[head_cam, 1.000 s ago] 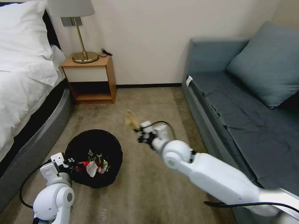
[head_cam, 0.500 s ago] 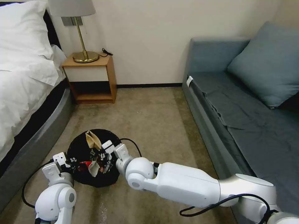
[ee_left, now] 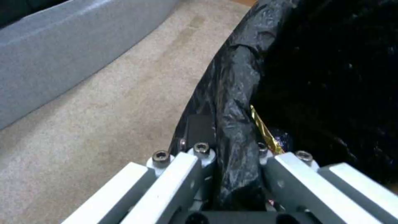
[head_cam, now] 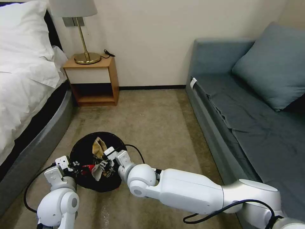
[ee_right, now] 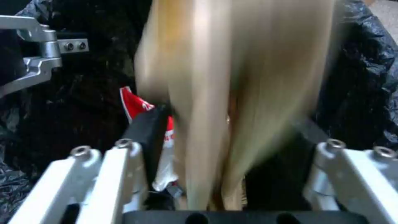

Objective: Pick up the trash bin, then pick up the garbage on the floor and place it into the trash bin.

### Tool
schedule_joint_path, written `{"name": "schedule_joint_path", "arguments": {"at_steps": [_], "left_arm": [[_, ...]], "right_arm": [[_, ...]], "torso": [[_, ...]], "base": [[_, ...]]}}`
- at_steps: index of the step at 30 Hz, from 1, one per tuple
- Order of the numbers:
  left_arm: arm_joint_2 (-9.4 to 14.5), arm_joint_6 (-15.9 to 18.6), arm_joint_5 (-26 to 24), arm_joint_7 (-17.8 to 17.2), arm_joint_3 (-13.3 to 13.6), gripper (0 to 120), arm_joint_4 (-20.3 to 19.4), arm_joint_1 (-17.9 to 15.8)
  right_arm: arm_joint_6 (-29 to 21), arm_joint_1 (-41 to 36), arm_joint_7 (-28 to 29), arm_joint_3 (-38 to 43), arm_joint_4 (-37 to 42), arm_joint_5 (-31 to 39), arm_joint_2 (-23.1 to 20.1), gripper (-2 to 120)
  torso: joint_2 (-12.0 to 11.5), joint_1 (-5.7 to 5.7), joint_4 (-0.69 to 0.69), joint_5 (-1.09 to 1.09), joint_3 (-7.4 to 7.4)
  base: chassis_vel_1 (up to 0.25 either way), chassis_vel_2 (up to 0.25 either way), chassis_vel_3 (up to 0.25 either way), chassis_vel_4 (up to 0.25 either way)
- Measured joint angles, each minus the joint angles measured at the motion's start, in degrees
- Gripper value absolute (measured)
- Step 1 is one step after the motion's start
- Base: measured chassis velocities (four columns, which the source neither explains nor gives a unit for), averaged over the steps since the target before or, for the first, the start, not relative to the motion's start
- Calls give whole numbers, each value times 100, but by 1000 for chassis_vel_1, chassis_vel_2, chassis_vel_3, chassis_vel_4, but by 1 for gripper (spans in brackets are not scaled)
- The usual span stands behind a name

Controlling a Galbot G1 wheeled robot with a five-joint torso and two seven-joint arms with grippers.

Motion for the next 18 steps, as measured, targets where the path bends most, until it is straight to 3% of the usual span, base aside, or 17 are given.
{"name": "schedule_joint_path", "arguments": {"at_steps": [8,18], "left_arm": [[-38,2,13,0,49,2,1,-4],[-55,2,29,2,54,2,45,17]], "right_arm": [[-2,-36,0,57,11,-58,-14,96],[156,125,-58,322,94,-204,50,100]], "torso": [[0,0,0,0,0],[0,0,0,0,0]], "base": [[0,0,0,0],[0,0,0,0]]}}
